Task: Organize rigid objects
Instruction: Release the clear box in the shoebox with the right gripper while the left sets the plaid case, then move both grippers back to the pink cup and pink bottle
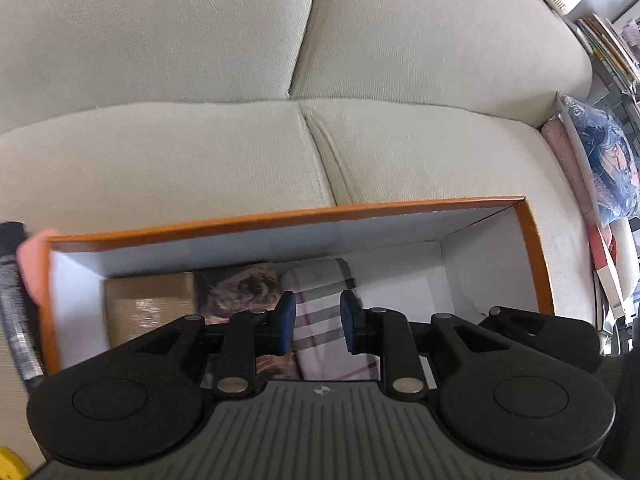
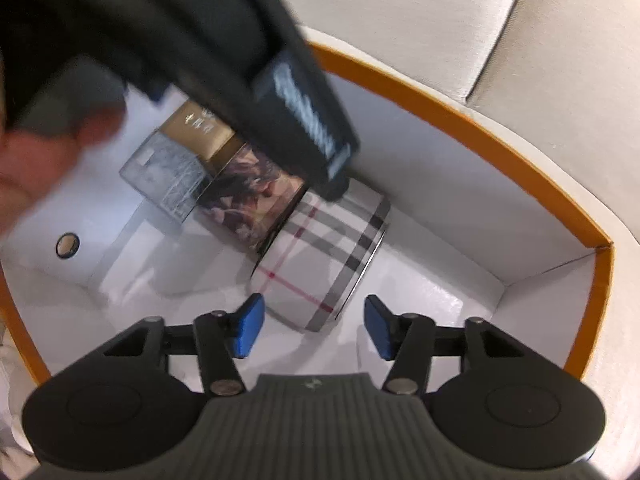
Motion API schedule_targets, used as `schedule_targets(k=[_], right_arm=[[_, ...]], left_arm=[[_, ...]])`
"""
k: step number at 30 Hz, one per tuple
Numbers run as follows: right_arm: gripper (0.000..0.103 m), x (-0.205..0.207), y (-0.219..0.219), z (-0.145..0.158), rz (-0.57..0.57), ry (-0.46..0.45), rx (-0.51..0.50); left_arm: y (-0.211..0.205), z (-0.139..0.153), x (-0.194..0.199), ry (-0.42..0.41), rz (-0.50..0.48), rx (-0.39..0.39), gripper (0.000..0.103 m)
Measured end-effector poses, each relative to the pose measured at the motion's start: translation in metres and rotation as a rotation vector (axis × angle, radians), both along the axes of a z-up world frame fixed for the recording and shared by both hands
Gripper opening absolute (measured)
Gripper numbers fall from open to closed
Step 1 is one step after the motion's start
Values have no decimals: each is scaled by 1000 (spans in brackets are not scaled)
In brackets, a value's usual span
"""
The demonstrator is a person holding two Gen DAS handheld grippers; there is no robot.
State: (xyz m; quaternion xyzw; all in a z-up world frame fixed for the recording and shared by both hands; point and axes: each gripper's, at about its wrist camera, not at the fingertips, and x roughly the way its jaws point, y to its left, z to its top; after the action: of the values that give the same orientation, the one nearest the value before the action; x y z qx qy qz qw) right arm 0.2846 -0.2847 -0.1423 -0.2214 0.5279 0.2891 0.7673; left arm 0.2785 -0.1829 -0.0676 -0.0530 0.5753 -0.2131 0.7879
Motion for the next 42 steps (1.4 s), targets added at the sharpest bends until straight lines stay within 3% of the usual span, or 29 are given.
schedule_targets(k=[7, 8, 12, 22, 26, 35, 42], right_arm=[[58, 5, 5, -18, -23, 63, -47], [54, 6, 5, -19, -26, 61, -53], [52, 10, 6, -21, -28, 50, -47], [53, 2, 2, -4, -32, 2, -73], [53, -15, 0, 29, -102, -78, -3], [54, -79, 35, 90, -318, -270, 276], [54, -136, 95, 120, -308, -285, 442]], left_arm=[[33, 24, -14, -63, -4, -12, 29], [37, 24, -13, -62, 5, -19, 29], [51, 29, -19, -69, 28, -40, 29], [88, 53, -48, -135, 42, -66, 29], [119, 68, -64, -188, 86, -69, 29], [208, 84, -112, -260, 253, -54, 29], [271, 62, -146, -198, 376, -27, 29]])
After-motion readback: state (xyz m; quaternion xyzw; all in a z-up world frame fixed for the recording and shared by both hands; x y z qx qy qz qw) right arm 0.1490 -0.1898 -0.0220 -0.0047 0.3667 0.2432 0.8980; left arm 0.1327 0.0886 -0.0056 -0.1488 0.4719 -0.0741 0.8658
